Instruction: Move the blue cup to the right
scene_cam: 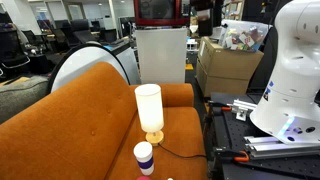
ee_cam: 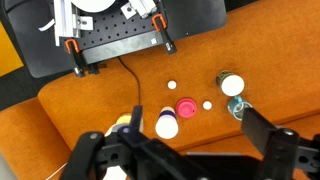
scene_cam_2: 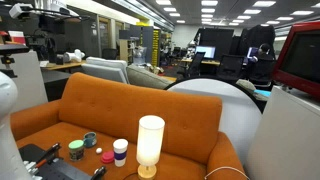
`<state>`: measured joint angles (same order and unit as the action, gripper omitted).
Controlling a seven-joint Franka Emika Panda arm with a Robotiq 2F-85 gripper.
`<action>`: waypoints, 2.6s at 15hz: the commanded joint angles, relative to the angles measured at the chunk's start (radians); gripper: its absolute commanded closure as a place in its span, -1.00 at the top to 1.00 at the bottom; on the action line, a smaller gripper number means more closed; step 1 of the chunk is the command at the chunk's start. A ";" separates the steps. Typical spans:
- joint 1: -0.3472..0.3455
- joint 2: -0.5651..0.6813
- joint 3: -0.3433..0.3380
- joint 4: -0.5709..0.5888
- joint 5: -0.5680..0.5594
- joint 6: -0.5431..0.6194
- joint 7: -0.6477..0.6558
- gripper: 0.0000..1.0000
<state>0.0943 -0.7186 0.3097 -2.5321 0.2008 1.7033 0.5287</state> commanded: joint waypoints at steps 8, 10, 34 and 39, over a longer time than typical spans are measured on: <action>-0.008 0.143 0.037 -0.007 -0.007 0.280 0.027 1.00; 0.013 0.135 0.018 -0.014 -0.010 0.271 0.023 1.00; 0.075 0.809 -0.028 0.178 -0.244 0.768 0.194 1.00; 0.078 0.802 -0.027 0.179 -0.245 0.766 0.195 1.00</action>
<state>0.1221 0.0866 0.3329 -2.3533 -0.0532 2.4710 0.7320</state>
